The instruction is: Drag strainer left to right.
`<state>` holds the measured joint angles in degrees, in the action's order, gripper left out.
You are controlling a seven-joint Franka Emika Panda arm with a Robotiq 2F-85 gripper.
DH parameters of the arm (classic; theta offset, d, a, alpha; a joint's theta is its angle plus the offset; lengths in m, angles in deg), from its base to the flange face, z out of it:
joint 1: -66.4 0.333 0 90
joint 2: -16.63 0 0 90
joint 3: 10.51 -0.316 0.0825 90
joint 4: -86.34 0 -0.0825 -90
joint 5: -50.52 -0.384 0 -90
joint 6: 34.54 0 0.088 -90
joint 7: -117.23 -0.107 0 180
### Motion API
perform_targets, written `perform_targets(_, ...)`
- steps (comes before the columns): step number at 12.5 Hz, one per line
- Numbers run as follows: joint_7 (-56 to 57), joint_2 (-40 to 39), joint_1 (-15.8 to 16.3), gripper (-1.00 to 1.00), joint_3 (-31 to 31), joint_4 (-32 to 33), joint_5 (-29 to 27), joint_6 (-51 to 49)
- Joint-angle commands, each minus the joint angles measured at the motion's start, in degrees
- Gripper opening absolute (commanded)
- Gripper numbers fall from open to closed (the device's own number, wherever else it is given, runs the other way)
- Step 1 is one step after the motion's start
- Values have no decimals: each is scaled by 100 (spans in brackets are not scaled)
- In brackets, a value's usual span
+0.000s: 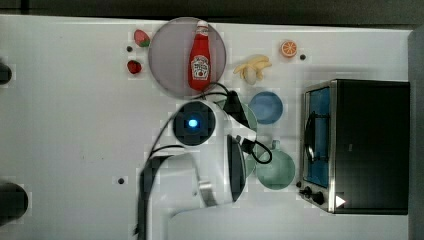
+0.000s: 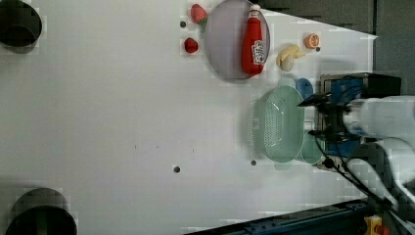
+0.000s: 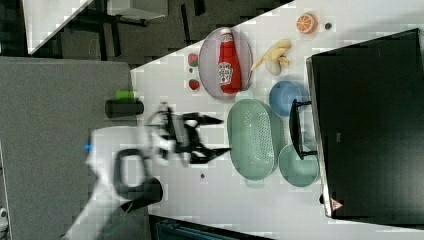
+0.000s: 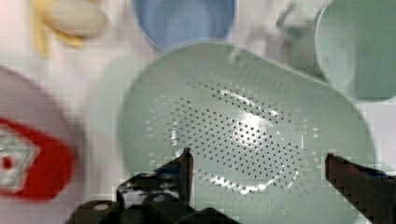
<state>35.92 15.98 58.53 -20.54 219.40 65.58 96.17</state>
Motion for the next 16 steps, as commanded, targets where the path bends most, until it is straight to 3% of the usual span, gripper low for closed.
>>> perform_targets(1, 1311, 690, -101, 100, 150, -370, -656, -1086)
perform_targets(3, 2332, 1148, -105, 100, 244, -589, -1549, -1659)
perform_targets(4, 2759, 1371, -105, 100, 269, -745, -1669, -1805)
perform_targets(9, 3055, 2007, -104, 100, 325, -1706, -1684, -3585)
perform_targets(16, 3180, 1989, -104, 100, 388, -1921, -1684, -3918)
